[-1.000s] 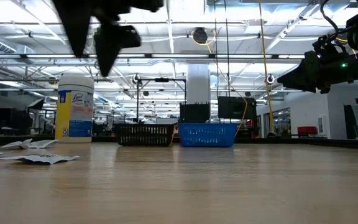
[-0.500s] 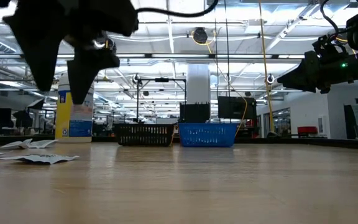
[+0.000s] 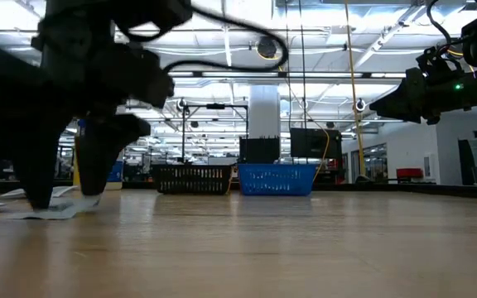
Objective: Pick & Place First Aid Supplies
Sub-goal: Put the gray towelette pack into the yellow basket
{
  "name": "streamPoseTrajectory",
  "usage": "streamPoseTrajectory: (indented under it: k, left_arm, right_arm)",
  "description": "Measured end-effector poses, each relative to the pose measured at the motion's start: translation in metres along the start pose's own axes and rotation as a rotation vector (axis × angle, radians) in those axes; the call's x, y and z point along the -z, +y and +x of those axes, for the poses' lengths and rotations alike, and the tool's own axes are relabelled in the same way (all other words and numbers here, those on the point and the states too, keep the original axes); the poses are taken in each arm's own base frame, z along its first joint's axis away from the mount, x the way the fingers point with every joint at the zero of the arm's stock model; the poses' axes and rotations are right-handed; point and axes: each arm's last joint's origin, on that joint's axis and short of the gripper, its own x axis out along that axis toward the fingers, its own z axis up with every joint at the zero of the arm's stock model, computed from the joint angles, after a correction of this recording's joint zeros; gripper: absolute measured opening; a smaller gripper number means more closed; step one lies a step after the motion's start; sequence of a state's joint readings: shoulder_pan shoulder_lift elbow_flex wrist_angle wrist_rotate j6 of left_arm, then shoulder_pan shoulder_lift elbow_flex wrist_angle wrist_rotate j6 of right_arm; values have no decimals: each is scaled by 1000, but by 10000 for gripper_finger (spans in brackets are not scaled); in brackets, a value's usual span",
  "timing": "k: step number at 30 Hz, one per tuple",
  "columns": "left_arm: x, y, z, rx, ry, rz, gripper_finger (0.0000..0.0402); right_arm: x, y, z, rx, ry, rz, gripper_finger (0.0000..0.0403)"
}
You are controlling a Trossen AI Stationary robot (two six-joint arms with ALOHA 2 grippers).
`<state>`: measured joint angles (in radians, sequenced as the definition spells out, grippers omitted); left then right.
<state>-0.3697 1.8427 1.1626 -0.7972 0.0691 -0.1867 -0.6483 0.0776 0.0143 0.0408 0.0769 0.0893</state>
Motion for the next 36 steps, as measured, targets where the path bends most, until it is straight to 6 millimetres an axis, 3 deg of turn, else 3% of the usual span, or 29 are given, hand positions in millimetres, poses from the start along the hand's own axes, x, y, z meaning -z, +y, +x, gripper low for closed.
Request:
streamPoseTrajectory:
  k: [3,11,15,22,24,28,36]
  left_arm:
    - [0,1,10,-22,15,-2,269]
    - [-3,1,12,-16,-4,-6,255]
    - [-3,1,12,-21,-4,-11,190]
    - [-5,4,13,9,-14,-1,33]
    - [-5,5,12,11,-14,5,14]
    - [0,12,1,31,5,15,13]
    - [12,32,-57,55,-40,45,8]
  right_arm:
    - [0,0,0,0,0,0,228]
    - [0,0,0,0,0,0,228]
    - [0,0,0,0,0,0,228]
    - [0,0,0,0,0,0,228]
    - [0,0,0,0,0,0,228]
    - [0,0,0,0,0,0,228]
    - [0,0,0,0,0,0,228]
